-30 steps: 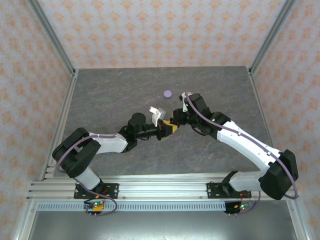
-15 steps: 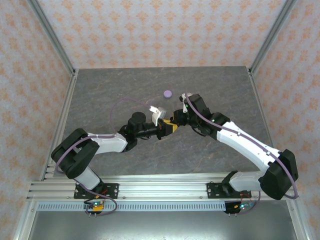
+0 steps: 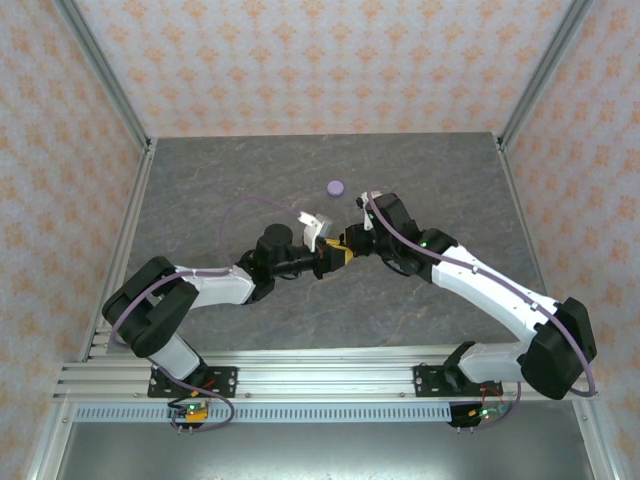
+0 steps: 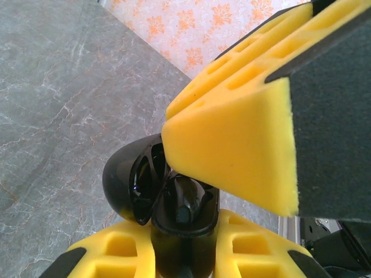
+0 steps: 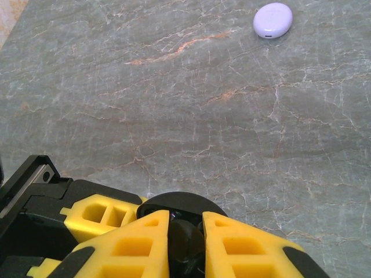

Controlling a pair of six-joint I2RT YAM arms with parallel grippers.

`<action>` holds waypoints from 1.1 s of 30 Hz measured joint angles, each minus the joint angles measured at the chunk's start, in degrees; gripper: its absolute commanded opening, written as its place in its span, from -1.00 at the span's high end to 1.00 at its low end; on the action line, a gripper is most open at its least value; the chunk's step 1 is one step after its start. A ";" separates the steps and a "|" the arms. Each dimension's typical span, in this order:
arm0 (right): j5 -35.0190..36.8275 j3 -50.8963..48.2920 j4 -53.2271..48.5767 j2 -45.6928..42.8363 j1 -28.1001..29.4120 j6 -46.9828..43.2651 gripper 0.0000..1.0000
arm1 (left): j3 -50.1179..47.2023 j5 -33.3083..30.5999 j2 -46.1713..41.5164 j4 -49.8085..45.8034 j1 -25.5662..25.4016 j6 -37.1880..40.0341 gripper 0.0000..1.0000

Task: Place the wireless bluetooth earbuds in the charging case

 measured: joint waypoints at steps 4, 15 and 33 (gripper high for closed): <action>-0.07 -0.07 0.20 0.00 0.00 0.46 0.55 | 0.00 0.00 0.00 -0.13 0.00 0.00 0.71; 0.26 -0.61 0.13 -0.63 0.15 3.28 0.25 | 0.02 -0.39 -0.59 -0.68 -0.11 0.52 0.71; -3.80 -0.11 -1.01 -2.78 0.70 3.63 0.29 | 0.02 -2.54 -3.48 -3.23 -0.48 4.13 0.72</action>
